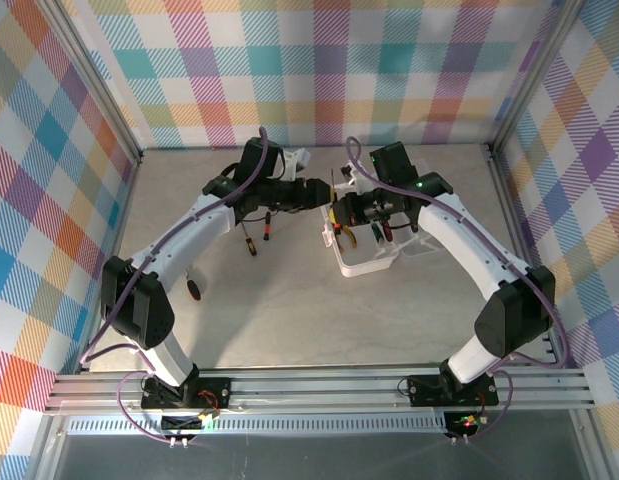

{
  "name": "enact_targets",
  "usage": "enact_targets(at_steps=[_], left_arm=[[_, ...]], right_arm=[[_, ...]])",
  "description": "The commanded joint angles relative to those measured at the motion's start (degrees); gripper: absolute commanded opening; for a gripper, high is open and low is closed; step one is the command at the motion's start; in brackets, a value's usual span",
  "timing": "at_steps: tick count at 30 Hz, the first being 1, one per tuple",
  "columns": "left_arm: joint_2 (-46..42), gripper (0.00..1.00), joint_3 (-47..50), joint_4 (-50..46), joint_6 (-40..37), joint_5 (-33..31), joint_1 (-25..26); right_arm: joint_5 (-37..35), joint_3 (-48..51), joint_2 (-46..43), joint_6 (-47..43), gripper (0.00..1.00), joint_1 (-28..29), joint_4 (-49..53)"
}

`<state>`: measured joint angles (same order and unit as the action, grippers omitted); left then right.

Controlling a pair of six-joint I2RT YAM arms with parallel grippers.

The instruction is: Pack the tool kit

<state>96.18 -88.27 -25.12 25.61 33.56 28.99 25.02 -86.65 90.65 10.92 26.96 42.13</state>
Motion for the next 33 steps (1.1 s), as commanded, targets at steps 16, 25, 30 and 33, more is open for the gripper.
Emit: enact_targets(at_steps=[16,25,30,33], left_arm=[[-2.77,1.0,3.23,-28.48,-11.99,-38.13,-13.39],[-1.68,1.0,6.36,-26.82,-11.81,-37.38,-13.7],[-0.84,1.0,6.08,-26.47,-11.88,-37.08,-13.7],[-0.76,1.0,6.34,-26.21,-11.88,-37.04,-13.68]], right_arm=[[-37.97,-11.21,7.3,-20.46,0.0,-21.04,19.48],[-43.54,-11.92,13.42,-23.13,0.0,-22.91,17.75],[-44.07,-11.97,15.11,-23.33,0.0,-22.92,17.12],[-44.0,-11.87,15.78,-23.23,0.04,-22.97,16.97]])
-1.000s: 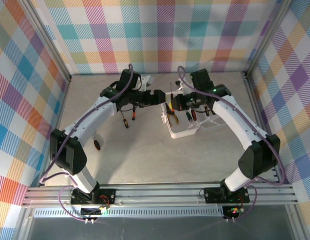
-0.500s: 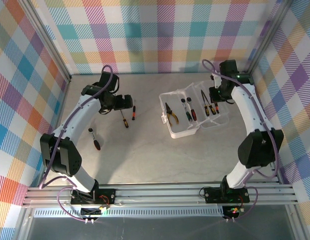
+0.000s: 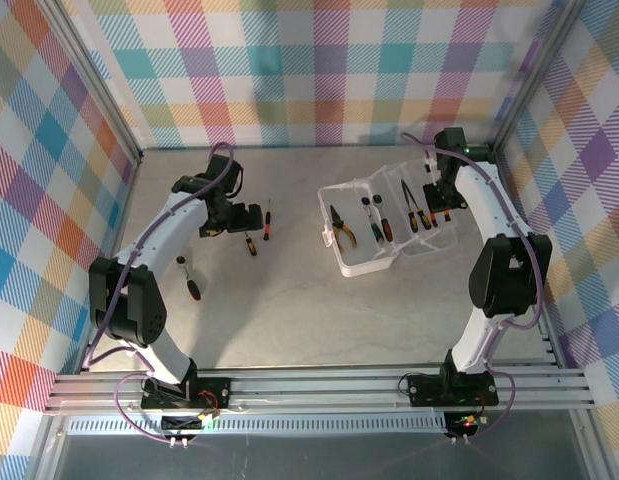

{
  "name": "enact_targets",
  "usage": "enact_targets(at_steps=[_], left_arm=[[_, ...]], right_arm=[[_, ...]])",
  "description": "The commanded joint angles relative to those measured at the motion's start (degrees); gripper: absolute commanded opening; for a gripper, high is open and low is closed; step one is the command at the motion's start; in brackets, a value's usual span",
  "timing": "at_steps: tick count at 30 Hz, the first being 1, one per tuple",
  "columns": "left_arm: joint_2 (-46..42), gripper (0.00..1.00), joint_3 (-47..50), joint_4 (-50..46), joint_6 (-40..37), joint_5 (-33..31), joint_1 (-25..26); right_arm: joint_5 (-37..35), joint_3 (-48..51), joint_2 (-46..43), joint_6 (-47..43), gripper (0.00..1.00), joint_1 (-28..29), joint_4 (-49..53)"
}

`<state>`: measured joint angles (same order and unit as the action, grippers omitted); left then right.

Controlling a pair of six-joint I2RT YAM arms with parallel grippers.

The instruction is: Pack the tool kit

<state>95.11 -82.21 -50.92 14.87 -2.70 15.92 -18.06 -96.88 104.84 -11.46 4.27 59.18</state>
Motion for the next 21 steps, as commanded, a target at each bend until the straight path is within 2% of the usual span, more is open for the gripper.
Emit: enact_targets(at_steps=[1,10,21], left_arm=[[0.42,1.0,0.4,-0.34,-1.16,-0.77,-0.63],[-0.01,1.0,1.12,-0.49,-1.46,-1.09,-0.87],[-3.7,1.0,4.51,-1.66,-1.61,-1.86,-2.61]], right_arm=[[-0.97,-1.56,1.75,-0.85,0.05,-0.24,-0.12],[-0.57,-1.61,1.94,-0.53,0.19,-0.29,0.02],[1.64,-2.61,-1.48,0.81,0.31,-0.17,2.12]])
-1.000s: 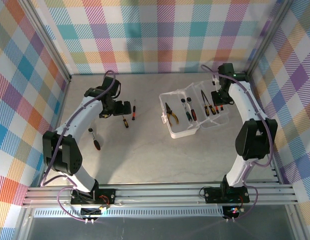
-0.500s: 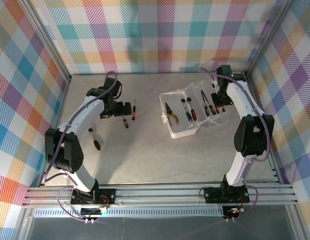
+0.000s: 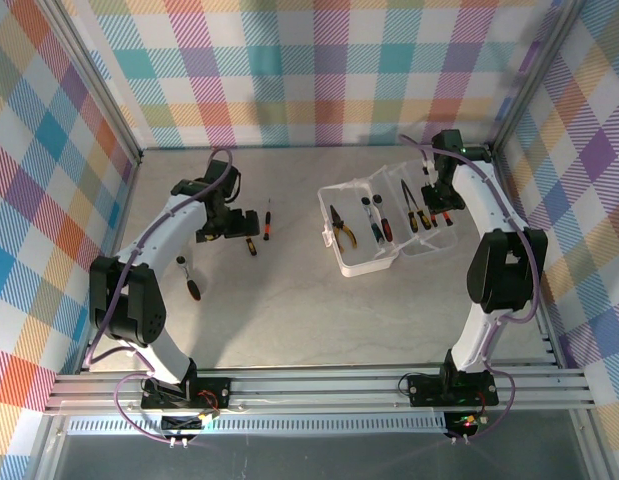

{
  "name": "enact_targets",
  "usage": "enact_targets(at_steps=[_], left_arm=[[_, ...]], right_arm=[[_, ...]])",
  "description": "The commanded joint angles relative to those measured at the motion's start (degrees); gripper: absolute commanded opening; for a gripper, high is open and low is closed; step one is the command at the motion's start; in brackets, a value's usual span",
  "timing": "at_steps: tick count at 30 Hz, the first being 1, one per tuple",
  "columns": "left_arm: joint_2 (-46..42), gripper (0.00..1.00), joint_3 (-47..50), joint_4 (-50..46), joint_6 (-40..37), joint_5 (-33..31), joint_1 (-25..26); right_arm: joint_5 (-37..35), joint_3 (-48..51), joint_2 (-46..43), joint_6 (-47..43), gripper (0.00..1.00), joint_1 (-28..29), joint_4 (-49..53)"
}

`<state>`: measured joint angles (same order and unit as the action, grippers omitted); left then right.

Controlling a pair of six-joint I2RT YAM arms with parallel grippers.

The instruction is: Pack the tool kit

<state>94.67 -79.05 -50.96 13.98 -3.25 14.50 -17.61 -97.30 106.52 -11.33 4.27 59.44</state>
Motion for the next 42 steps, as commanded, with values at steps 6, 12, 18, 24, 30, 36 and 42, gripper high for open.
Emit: enact_targets(at_steps=[6,12,18,24,30,36,42], left_arm=[[-5.7,1.0,5.33,-3.35,3.42,-1.02,-7.21],[-7.66,1.0,11.47,-1.98,5.93,-3.07,-12.69],[-6.33,1.0,15.81,0.71,7.1,-2.75,-17.88],[-2.34,0.97,15.38,2.59,7.21,-3.01,-22.17],[3.05,0.88,13.61,3.9,7.36,-3.42,-22.85],[7.19,0.8,11.99,5.23,7.73,-4.26,-23.75],[12.0,0.71,10.43,7.34,8.35,-1.68,-24.89]], right_arm=[[8.11,-3.25,-8.67,2.87,0.55,1.02,2.37],[13.19,-1.53,-14.53,4.43,0.99,6.29,1.97],[14.9,2.61,-17.25,5.0,0.99,10.9,1.16],[15.53,7.07,-18.41,5.0,0.99,12.49,-0.55],[13.34,7.21,-16.88,5.27,0.99,12.47,1.2],[15.2,8.55,-17.13,5.27,0.99,12.51,1.29],[14.77,10.99,-18.6,5.27,0.99,12.51,0.16]])
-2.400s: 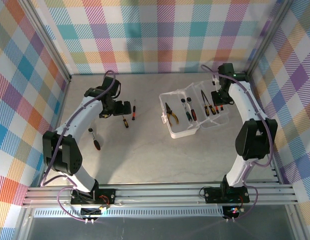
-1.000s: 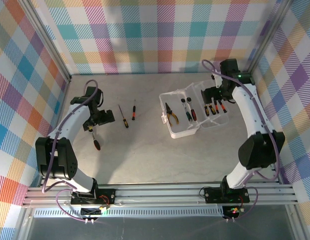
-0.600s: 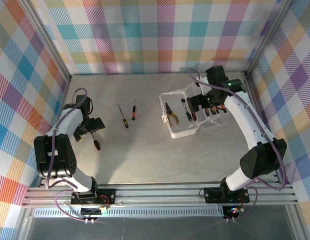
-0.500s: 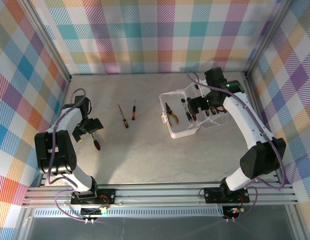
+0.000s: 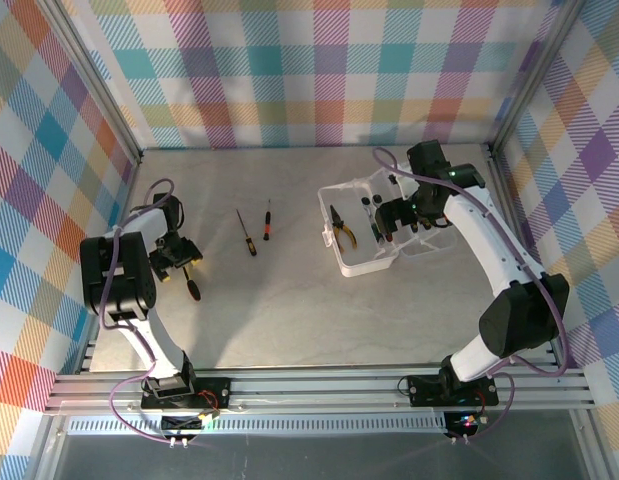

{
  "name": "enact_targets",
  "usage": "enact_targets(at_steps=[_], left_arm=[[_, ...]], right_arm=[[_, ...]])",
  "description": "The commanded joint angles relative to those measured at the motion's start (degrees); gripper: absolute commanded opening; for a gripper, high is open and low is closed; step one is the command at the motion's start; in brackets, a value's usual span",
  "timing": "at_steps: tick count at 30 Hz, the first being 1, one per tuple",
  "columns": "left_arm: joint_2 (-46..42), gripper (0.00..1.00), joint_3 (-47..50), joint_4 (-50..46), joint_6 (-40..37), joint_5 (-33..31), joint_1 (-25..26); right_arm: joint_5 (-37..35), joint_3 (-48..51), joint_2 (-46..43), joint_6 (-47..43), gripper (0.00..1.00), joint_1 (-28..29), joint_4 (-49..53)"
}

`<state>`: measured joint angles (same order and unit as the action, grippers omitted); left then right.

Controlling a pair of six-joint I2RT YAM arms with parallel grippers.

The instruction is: Pack the tool kit

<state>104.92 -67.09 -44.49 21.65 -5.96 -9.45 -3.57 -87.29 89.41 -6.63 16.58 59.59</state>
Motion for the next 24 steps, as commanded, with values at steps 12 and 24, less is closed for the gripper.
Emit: enact_targets(at_steps=[12,24], left_arm=[[4.94,0.28,-1.53,3.57,-0.41,2.91,-0.96],[1.42,0.0,1.2,3.82,-3.09,6.06,-0.87]], right_arm=[[0.36,0.76,0.36,2.94,0.99,0.17,-0.49],[0.75,-0.62,2.0,3.43,0.99,0.16,-0.19]])
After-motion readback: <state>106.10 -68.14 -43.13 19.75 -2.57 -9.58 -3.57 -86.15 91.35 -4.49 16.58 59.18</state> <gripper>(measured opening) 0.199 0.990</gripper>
